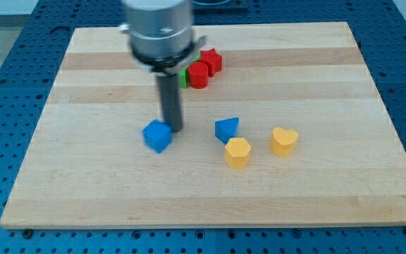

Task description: Move the blue cube parallel to the left of the hexagon

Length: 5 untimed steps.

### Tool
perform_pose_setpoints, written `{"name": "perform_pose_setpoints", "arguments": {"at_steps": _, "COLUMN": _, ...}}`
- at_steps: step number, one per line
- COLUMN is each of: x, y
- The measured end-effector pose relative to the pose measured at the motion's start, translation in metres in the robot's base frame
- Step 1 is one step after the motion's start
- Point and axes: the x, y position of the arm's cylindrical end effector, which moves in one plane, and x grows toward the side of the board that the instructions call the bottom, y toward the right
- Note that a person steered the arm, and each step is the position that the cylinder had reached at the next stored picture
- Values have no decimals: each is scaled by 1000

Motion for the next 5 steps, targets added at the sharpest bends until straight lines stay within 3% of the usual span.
{"name": "perform_pose_setpoints", "arguments": {"at_steps": 1, "x": 24, "y": -57}}
{"name": "perform_pose_setpoints", "arguments": {"at_steps": 2, "x": -4, "y": -52}}
{"name": "perform_pose_setpoints", "arguments": {"at_steps": 3, "x": -62, "y": 3}}
{"name": "perform_pose_setpoints", "arguments": {"at_steps": 4, "x": -82, "y": 95}}
{"name": "perform_pose_setpoints", "arguments": {"at_steps": 5, "x": -69, "y": 156}}
